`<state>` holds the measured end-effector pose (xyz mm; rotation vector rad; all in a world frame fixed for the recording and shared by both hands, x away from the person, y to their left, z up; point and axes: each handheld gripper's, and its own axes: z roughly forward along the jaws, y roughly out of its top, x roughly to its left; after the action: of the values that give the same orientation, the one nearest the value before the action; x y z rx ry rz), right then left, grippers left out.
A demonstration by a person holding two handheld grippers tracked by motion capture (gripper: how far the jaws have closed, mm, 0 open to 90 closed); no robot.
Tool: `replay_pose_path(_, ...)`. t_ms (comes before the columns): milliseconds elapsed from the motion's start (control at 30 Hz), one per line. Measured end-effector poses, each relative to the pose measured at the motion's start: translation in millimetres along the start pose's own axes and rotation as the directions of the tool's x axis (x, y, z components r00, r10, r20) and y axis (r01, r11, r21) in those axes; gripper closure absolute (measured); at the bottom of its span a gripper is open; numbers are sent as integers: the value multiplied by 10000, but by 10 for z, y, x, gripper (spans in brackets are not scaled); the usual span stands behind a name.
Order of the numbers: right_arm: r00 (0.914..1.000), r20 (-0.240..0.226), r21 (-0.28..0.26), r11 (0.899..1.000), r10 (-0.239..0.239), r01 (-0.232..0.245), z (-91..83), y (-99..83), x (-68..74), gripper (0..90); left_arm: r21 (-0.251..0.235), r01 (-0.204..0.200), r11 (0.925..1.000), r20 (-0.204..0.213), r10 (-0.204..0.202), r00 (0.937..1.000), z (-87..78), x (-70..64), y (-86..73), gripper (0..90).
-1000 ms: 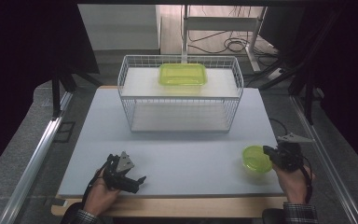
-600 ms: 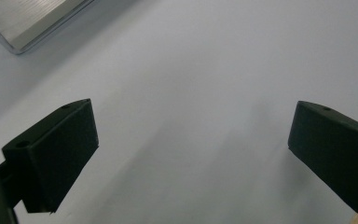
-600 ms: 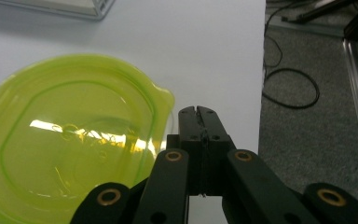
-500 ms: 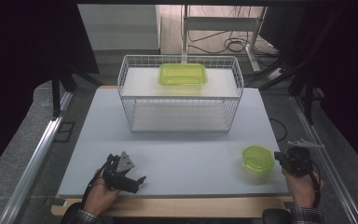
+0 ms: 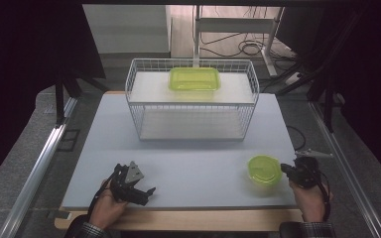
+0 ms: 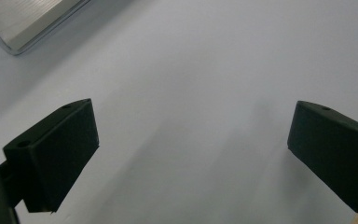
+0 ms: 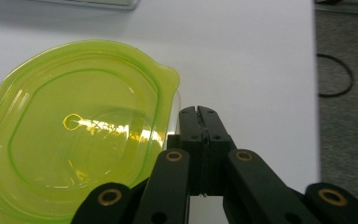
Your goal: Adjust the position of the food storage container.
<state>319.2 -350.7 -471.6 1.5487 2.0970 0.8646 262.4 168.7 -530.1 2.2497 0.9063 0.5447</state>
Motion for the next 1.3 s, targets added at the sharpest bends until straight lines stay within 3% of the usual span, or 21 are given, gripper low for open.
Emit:
replay_pose_path(200,9990,-446,141,9998,-102,108,45,14,165,895,33,-75,10000,-10,75,10000,3,-4,4,17)
replay_pose_path(300,9947,-1010,224,9995,-180,204,86,26,301,895,76,-95,9999,8,95,10000,10,-8,4,17)
replay_pose_path(400,9927,-1162,177,9992,-334,357,95,40,376,894,90,-119,9999,1,119,9999,12,-13,6,18)
replay_pose_path(500,9943,-1027,43,9996,-285,291,55,34,341,894,92,-145,9999,-33,145,9999,6,-5,5,18)
replay_pose_path(767,9918,-1276,731,9973,65,29,95,-148,294,894,113,-147,9998,-23,147,9999,14,-13,6,19)
replay_pose_path(1033,9800,-1990,906,9957,11,173,156,-201,428,894,152,-186,9997,-29,186,9998,18,-15,6,19)
replay_pose_path(1300,9611,-2761,960,9947,-95,374,251,-181,592,894,205,-220,9995,-13,221,9998,28,-22,7,19)
